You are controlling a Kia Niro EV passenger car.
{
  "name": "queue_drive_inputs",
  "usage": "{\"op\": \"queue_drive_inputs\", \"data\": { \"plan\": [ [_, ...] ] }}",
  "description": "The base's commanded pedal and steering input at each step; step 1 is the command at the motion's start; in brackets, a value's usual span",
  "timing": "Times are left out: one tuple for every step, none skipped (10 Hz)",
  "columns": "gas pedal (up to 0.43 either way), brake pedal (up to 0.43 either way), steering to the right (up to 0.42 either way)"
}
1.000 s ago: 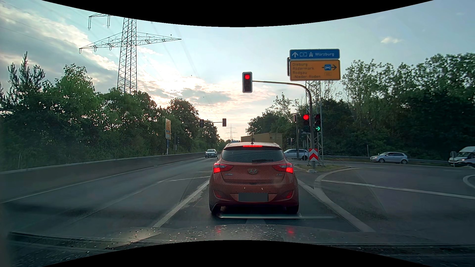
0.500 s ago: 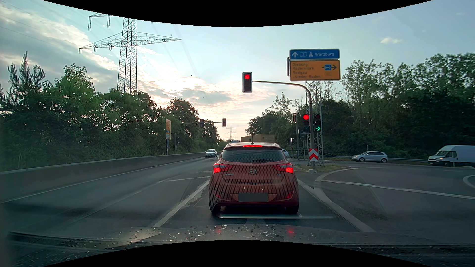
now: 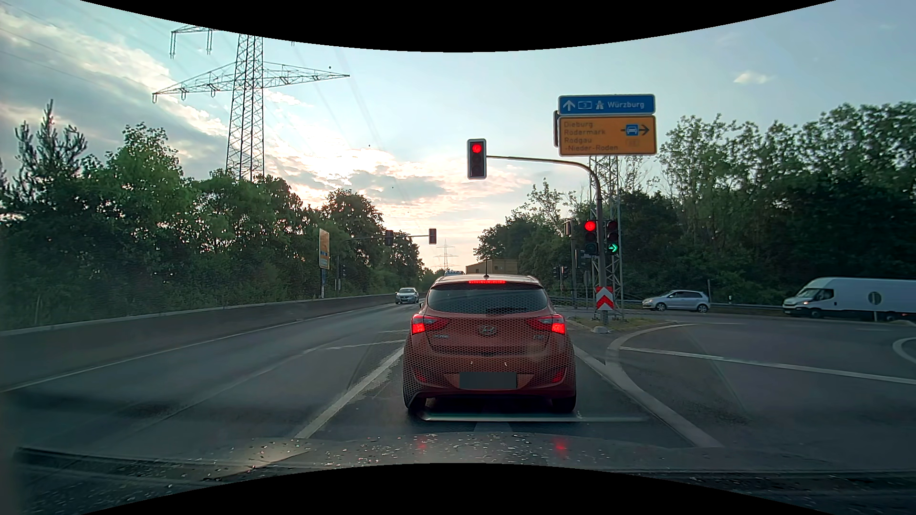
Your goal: Follow the waypoints while adhering to traffic rules and regulations
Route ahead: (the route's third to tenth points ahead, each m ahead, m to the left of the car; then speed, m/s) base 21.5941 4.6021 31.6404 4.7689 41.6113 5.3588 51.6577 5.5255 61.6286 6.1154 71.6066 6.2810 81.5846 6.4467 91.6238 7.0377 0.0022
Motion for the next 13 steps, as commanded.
{"op": "queue_drive_inputs", "data": {
  "plan": [
    [0.000,0.299,-0.005],
    [0.000,0.299,-0.006],
    [0.000,0.299,-0.005],
    [0.000,0.299,-0.005],
    [0.000,0.299,-0.005],
    [0.000,0.299,-0.005],
    [0.000,0.299,-0.006],
    [0.000,0.299,-0.005],
    [0.000,0.299,-0.005],
    [0.000,0.299,-0.006],
    [0.000,0.299,-0.005],
    [0.000,0.299,-0.005],
    [0.000,0.299,-0.005]
  ]
}}
